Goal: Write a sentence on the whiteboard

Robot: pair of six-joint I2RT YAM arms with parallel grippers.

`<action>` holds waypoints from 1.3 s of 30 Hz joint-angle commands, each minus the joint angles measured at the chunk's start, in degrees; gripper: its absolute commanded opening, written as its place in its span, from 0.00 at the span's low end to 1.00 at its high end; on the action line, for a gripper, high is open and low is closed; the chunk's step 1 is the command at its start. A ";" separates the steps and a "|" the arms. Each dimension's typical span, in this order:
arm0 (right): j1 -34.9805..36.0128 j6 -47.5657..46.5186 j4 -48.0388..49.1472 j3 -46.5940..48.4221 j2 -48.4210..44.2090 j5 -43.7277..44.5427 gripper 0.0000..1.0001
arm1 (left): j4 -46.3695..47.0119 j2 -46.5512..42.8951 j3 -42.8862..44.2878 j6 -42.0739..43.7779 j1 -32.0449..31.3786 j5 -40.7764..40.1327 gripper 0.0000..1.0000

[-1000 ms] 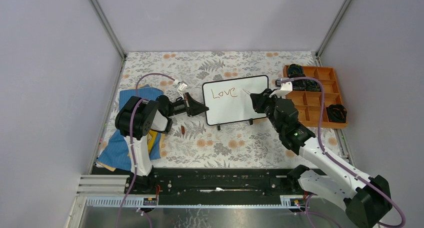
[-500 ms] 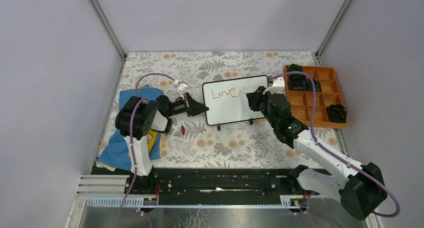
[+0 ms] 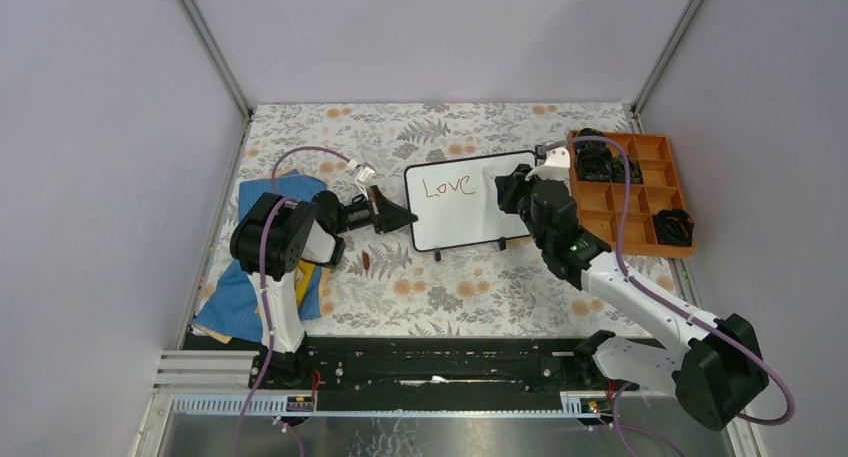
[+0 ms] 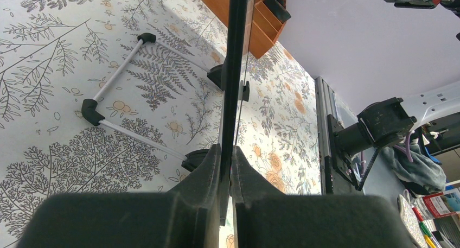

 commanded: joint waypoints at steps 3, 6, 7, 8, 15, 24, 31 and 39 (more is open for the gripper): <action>-0.18 0.12 3.86 3.89 1.58 1.50 0.00 | -1.92 -0.75 -0.23 0.88 -0.80 0.27 0.00; -0.16 0.07 3.72 4.38 2.32 1.67 0.00 | -2.05 -0.73 -0.20 0.88 -0.80 0.27 0.00; -0.18 0.15 3.62 4.53 2.49 1.80 0.00 | -2.19 -0.79 -0.17 0.96 -0.80 0.20 0.00; -0.18 0.07 3.57 4.57 2.73 2.01 0.00 | -2.35 -0.83 -0.14 1.04 -0.80 0.14 0.00; -0.18 0.03 2.31 4.31 3.20 2.79 0.00 | -2.51 -0.95 -0.14 1.23 -0.80 0.17 0.00; -0.18 0.53 0.12 2.80 2.90 2.75 0.00 | -2.94 -1.11 -0.14 1.50 -0.98 -0.08 0.00; -0.18 0.92 -1.68 1.24 1.75 2.24 0.00 | -3.02 -1.12 -0.14 1.50 -1.02 -0.10 0.00; -0.18 1.67 -3.58 -0.71 1.06 1.32 0.00 | -3.21 -1.11 -0.14 1.58 -1.06 -0.09 0.00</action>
